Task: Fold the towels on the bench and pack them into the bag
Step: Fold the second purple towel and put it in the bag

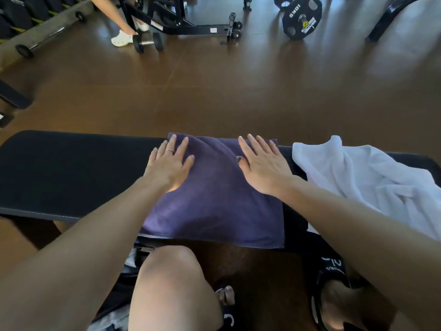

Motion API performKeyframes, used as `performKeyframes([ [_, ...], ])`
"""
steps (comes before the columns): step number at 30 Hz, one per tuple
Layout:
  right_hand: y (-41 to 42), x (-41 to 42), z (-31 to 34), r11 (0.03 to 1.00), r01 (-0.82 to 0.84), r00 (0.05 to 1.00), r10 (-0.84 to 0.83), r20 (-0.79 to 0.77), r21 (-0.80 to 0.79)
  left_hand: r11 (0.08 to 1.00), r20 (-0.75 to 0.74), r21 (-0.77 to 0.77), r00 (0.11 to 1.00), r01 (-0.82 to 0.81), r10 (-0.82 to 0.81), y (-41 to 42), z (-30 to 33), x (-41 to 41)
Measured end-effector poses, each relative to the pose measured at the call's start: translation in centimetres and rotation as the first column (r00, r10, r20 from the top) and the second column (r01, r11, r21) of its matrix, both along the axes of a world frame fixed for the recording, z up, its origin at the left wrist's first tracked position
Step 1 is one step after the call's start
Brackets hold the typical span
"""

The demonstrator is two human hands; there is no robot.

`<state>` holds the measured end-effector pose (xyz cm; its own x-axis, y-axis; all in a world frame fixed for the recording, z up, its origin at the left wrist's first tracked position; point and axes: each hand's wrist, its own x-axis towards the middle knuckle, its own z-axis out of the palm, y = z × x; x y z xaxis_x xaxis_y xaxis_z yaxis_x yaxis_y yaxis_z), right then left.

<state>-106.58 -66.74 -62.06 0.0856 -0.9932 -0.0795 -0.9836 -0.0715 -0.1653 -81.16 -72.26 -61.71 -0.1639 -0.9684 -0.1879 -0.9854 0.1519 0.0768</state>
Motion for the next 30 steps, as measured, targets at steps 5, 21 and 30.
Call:
performKeyframes([
  [5,-0.1,-1.9,-2.1,0.984,0.166,0.985,-0.168,0.024,0.067,0.997,-0.025,-0.03,0.998,-0.065,0.064,-0.1,-2.2,1.2],
  [21,-1.4,-3.8,0.1,0.973,0.218,0.971,-0.224,0.084,0.075,0.997,0.134,-0.056,0.989,-0.059,0.066,0.1,-1.0,0.5],
  [30,-2.9,-5.8,3.8,0.822,0.483,0.704,-0.569,0.426,0.301,0.737,-0.047,-0.106,0.737,0.668,-0.675,14.7,5.5,-11.6],
])
